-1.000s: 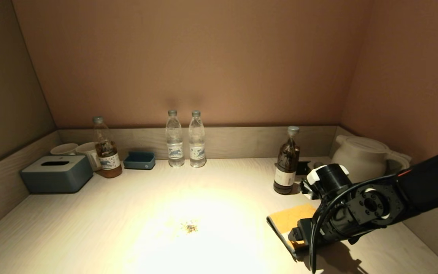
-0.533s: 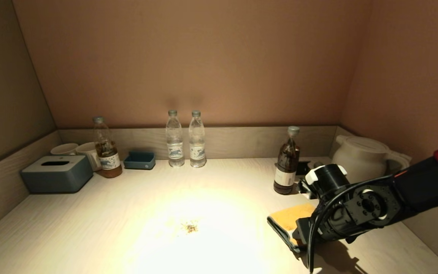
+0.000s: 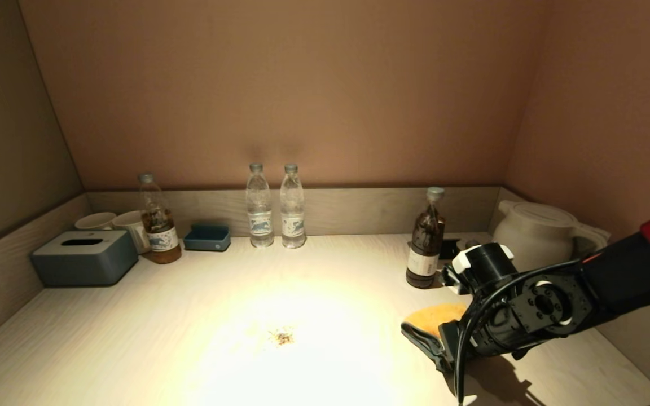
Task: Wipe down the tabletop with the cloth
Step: Pick up the tablecloth
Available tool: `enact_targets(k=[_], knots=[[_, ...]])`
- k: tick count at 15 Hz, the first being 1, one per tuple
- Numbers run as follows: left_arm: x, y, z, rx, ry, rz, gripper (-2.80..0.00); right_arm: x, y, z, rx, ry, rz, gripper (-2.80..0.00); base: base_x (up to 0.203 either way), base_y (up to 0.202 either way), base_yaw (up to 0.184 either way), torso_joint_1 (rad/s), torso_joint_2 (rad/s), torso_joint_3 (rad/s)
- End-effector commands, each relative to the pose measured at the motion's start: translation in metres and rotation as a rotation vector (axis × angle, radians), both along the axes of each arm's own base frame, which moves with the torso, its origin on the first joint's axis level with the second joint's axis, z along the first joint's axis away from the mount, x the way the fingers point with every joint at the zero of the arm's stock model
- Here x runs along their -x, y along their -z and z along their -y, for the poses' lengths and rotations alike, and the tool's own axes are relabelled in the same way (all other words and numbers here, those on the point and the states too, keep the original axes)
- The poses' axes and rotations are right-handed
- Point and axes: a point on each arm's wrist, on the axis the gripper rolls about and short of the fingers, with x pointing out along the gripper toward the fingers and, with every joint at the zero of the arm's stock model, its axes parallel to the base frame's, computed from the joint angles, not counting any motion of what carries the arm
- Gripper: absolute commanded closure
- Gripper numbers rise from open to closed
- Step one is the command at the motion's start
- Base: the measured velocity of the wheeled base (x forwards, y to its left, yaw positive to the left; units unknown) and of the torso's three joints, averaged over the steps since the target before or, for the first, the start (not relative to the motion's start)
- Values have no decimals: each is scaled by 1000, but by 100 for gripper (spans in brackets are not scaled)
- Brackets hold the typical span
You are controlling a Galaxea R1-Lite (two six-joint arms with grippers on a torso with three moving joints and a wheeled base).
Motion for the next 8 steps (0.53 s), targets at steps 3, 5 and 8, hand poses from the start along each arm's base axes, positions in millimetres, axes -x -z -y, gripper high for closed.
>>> enact_targets(k=[3,5,8], knots=[[0,0,0,1,-1,2,0,1,-2,0,-3,-1,5,0,0,0,0,0,0,0],[0,0,0,1,-1,2,0,3,-9,0,-11,-2,27,0,0,0,0,0,0,0],[0,0,0,1,-1,0,0,5,-16,-4,-20,-19,56,0,0,0,0,0,0,0]])
